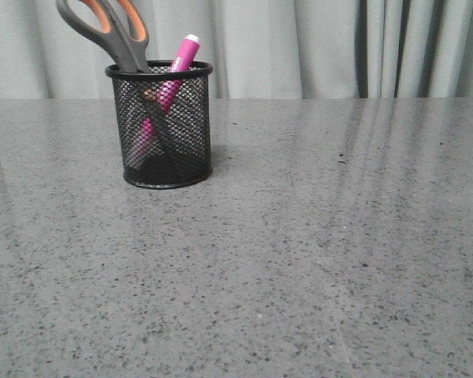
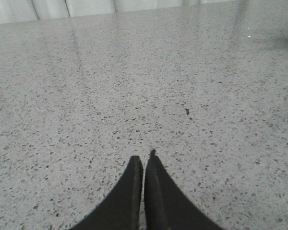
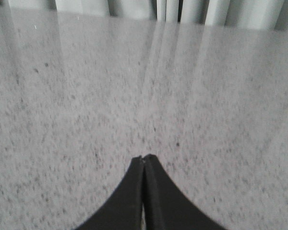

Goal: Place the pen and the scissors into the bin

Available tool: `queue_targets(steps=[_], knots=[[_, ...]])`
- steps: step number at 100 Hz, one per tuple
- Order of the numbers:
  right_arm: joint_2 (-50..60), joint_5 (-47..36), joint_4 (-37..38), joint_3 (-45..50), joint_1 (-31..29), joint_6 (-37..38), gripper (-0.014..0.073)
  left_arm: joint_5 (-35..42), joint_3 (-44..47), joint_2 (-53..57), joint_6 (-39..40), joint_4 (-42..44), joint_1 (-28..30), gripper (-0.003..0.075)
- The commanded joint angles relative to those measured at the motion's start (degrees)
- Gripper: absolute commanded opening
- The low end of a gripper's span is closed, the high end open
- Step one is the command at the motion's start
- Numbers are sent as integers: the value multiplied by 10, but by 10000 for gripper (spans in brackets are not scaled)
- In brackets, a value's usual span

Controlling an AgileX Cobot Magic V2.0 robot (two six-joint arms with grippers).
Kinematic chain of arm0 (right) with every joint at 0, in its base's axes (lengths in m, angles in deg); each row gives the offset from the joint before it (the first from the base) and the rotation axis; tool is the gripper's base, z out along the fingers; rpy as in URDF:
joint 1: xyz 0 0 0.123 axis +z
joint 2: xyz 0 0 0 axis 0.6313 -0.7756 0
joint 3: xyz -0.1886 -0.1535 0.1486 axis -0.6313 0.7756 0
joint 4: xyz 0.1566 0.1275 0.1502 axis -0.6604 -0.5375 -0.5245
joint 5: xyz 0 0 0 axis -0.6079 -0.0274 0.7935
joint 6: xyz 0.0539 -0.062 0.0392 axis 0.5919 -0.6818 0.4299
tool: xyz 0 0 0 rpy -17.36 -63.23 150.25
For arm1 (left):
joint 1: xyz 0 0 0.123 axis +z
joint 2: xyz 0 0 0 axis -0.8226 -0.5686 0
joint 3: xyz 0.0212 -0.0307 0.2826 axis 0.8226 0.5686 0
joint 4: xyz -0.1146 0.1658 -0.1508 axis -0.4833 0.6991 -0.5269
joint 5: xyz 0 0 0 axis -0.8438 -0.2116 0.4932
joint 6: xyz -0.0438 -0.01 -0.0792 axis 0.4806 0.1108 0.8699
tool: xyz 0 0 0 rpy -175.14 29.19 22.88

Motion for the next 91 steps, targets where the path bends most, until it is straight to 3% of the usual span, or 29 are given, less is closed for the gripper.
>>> queue_targets(steps=[1,18,91], knots=[[12,5,-6,8,-14,-14,-60,26,26,19,6,-1,0,-19],[38,28,-2,8,-37,-25,-60,26,26,19,6,-1,0,-19],[38,31,-2,8,-37,-25,-60,26,26,19,6,-1,-1,-19]])
